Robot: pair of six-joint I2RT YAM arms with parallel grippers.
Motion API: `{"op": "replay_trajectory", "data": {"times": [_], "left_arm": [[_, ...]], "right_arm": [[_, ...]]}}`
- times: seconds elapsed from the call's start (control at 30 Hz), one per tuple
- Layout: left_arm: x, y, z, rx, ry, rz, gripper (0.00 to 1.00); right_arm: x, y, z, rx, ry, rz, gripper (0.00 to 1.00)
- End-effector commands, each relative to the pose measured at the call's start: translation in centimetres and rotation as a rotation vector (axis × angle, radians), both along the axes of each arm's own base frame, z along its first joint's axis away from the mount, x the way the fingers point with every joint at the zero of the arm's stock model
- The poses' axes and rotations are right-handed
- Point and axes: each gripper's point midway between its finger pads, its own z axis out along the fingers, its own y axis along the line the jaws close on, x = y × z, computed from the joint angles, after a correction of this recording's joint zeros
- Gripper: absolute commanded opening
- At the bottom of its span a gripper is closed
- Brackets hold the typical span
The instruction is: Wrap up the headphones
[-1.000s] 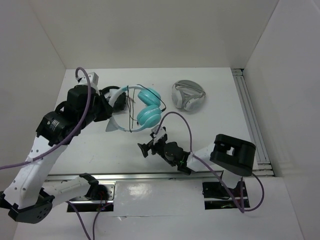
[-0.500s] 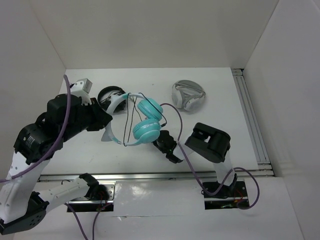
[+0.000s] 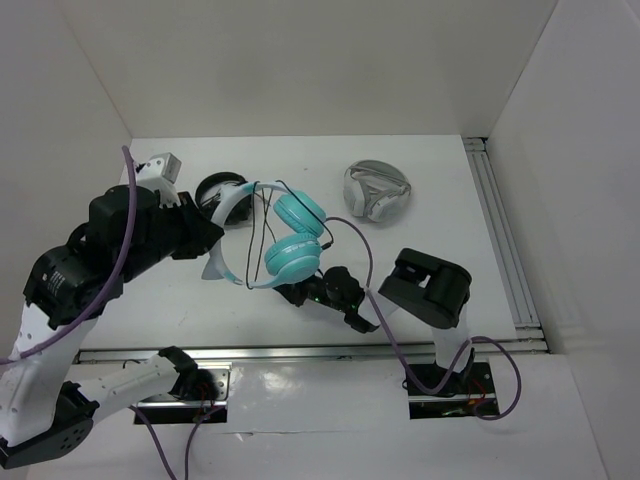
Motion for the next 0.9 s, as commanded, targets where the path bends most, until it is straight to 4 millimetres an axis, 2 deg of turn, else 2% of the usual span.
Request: {"op": "replay_trajectory", "data": {"times": [0.0, 0.03, 0.17, 0.23, 0.27, 0.33, 0.4, 0.53, 0.57, 0.67, 0.7, 0.77, 0.87], "left_arm": [[0.8, -1.0, 3.1, -0.106, -0.097, -0.001, 0.00], [0.8, -1.0, 3.1, -0.106, -0.097, -0.001, 0.00], [0.9, -1.1, 2.3, -0.094, -0.080, 0.000, 0.00], [0.9, -1.1, 2.2, -0.094, -0.079, 0.000, 0.00], [0.8, -1.0, 2.1, -0.094, -0.079, 0.000, 0.00], [0.9, -0.8, 2.1, -0.091, -0.082, 0.010, 0.00], [1.0, -0.6, 2.1, -0.086, -0.085, 0.021, 0.00], [1.1, -0.5, 2.1, -0.083, -0.088, 0.030, 0.00], [1.1, -0.5, 2.1, -0.083, -0.088, 0.030, 0.00], [1.0, -0.6, 2.7, -0.096, -0.101, 0.022, 0.00], [0.9, -0.8, 2.7, -0.100, -0.098, 0.012, 0.00], [0.9, -0.8, 2.7, -0.100, -0.098, 0.012, 0.00], [0.9, -0.7, 3.0, -0.105, -0.106, 0.012, 0.00]], "right_arm": [[-1.2, 0.6, 5.5, 0.162, -0.078, 0.079, 0.27], [-1.5, 0.2, 5.7, 0.172, -0.070, 0.080, 0.32], [-2.6, -0.2, 5.8, 0.187, -0.065, 0.117, 0.39], [-2.5, -0.5, 6.0, 0.191, -0.058, 0.117, 0.39], [-2.3, -0.6, 6.0, 0.188, -0.066, 0.107, 0.32], [-1.9, -0.8, 5.6, 0.175, -0.058, 0.095, 0.32], [-2.3, -0.7, 5.3, 0.167, -0.053, 0.118, 0.37], [-2.4, -0.9, 4.9, 0.162, -0.049, 0.118, 0.37], [-2.5, -1.1, 4.0, 0.144, -0.035, 0.117, 0.37], [-1.9, -0.5, 4.2, 0.161, -0.038, 0.118, 0.37], [-1.9, -0.5, 3.1, 0.137, -0.019, 0.117, 0.37], [-1.1, 0.1, 3.2, 0.141, -0.034, 0.105, 0.37], [-0.4, 0.1, 1.1, 0.104, 0.006, 0.102, 0.37]]}}
